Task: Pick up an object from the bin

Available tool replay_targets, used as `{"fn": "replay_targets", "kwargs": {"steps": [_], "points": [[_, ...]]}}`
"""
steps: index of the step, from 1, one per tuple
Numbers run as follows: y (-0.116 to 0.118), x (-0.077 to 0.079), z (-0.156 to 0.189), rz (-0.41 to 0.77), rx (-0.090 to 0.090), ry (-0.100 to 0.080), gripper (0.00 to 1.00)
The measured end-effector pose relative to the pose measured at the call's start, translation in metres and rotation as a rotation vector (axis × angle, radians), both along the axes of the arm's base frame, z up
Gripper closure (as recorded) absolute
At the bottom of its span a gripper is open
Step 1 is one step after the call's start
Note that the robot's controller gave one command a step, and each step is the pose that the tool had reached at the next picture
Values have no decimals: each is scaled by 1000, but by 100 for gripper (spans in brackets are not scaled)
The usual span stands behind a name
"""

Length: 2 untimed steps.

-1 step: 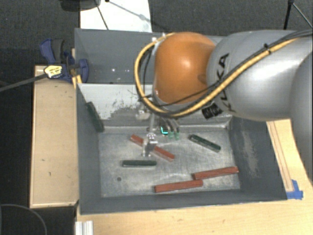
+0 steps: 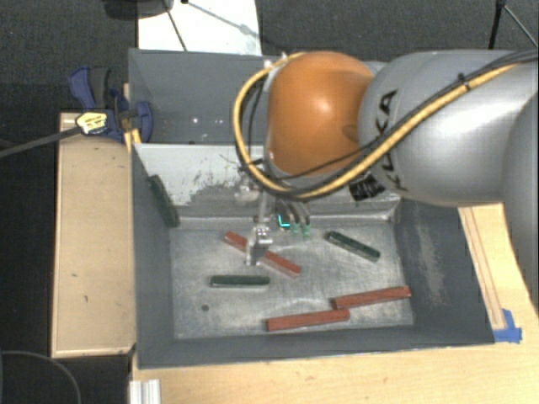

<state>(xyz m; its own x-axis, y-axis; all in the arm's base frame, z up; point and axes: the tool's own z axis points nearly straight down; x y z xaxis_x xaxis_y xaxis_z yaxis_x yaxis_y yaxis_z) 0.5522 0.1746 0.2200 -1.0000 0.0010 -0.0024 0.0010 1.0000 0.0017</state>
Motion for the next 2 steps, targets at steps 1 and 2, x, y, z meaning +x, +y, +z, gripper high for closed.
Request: {"fn": "replay_targets", "kwargs": {"steps": [1,2], "points": [[-6,-2,-48,39,1,-7,0],[-9,1,-145,91,3,-13,100]]}}
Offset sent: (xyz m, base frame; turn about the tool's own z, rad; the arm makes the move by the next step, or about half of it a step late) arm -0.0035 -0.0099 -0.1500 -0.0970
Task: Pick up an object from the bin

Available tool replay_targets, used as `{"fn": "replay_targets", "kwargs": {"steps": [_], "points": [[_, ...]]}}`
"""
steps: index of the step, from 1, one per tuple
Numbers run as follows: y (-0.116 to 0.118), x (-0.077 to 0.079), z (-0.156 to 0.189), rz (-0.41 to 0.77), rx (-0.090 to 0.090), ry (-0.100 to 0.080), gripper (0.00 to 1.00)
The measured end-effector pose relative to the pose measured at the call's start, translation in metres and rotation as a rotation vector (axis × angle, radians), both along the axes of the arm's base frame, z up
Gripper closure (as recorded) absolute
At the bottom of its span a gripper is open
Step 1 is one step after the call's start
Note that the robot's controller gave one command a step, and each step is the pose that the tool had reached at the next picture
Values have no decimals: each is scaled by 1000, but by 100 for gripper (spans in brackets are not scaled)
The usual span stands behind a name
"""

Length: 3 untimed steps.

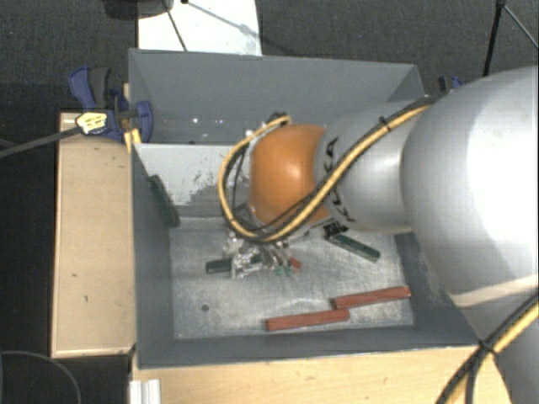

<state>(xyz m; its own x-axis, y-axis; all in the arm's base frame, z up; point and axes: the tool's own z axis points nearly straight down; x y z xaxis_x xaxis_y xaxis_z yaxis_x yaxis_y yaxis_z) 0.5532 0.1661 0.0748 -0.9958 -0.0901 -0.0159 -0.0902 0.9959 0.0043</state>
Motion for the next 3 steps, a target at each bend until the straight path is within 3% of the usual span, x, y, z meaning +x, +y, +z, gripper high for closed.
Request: {"fn": "replay_targets", "kwargs": {"steps": [1,2,3], "points": [[0,0,0,-2,0,0,100],[0,-2,5,-1,-4,13,100],[-7,0,46,22,-4,8,100]]}}
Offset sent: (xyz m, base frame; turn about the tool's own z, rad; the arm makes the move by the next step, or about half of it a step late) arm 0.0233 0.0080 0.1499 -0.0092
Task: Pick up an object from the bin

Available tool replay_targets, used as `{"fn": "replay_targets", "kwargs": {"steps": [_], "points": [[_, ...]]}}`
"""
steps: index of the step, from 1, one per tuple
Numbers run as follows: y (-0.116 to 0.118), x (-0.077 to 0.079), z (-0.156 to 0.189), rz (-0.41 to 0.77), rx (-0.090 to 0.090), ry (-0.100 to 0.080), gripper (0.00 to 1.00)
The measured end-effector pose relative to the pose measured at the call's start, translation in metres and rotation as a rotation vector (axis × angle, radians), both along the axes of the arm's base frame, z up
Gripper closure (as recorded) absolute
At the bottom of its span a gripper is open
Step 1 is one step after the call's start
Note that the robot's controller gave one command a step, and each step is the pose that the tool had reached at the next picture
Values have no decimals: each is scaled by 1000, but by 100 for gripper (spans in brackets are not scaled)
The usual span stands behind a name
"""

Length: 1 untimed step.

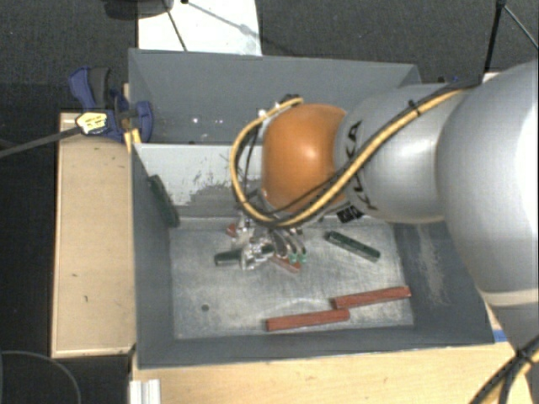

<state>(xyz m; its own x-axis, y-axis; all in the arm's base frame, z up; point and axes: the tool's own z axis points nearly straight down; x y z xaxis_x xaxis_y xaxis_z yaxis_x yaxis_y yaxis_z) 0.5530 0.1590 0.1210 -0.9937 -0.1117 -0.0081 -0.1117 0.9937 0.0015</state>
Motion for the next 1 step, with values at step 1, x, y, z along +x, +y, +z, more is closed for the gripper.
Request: {"fn": "replay_targets", "kwargs": {"steps": [1], "points": [[-5,-33,82,-62,-1,7,100]]}}
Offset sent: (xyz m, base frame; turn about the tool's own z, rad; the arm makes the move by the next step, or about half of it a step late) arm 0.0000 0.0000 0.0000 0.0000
